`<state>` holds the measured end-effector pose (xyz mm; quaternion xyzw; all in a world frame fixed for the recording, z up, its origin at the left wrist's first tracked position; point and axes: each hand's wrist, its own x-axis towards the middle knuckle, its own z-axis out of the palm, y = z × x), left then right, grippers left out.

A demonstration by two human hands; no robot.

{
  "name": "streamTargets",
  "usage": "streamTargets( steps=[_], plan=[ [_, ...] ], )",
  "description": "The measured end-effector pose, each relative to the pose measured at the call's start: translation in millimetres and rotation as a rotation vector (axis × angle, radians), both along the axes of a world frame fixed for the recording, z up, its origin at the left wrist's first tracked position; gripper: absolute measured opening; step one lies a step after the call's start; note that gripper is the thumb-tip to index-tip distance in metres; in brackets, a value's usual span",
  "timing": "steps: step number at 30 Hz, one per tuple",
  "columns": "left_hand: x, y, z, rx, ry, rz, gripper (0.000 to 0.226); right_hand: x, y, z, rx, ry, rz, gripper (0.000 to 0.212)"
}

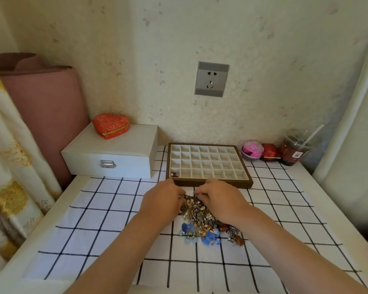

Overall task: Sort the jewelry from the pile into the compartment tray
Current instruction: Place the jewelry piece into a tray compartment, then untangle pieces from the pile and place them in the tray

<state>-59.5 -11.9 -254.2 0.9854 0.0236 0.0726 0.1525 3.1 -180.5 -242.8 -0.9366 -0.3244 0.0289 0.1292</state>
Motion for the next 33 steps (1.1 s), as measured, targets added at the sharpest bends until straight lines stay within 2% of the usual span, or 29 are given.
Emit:
streamTargets(
  steps=[4,9,11,13,17,21,26,29,31,33],
  plan=[
    [3,-2,6,-0.017,0.001,0.088,0.019,6,6,7,-0.043,0.030,-0.012,0.022],
    [4,-1,12,0.042,0.034,0.143,0.017,9,5,18,-0.085,0.126,0.001,0.027],
    [4,1,13,-0.037,0.066,0.140,0.014,8,4,20,-0.111,0.138,-0.002,0.030],
    [4,8,16,-0.244,0.117,0.113,0.010,6,4,22,-0.084,0.140,-0.005,0.034],
    [2,19,28,-0.685,0.103,0.014,0.009,2,5,34,0.204,0.340,0.025,0.044],
    [-2,16,44,-0.949,0.033,-0.020,0.011,2,6,45,0.452,0.517,0.065,0.017],
    [-3,15,61,-1.023,-0.022,-0.084,0.010,1,4,54,0.590,0.654,0.037,0.011],
    [-5,17,73,-1.075,-0.010,-0.101,0.013,-2,8,62,0.853,0.849,0.040,0.013],
    [-7,21,79,-1.031,0.002,-0.119,0.015,-3,11,67,0.965,0.919,0.046,0.012],
    [-9,25,84,-0.916,0.024,-0.137,0.014,-3,13,69,0.968,0.871,0.077,0.012]
  ],
)
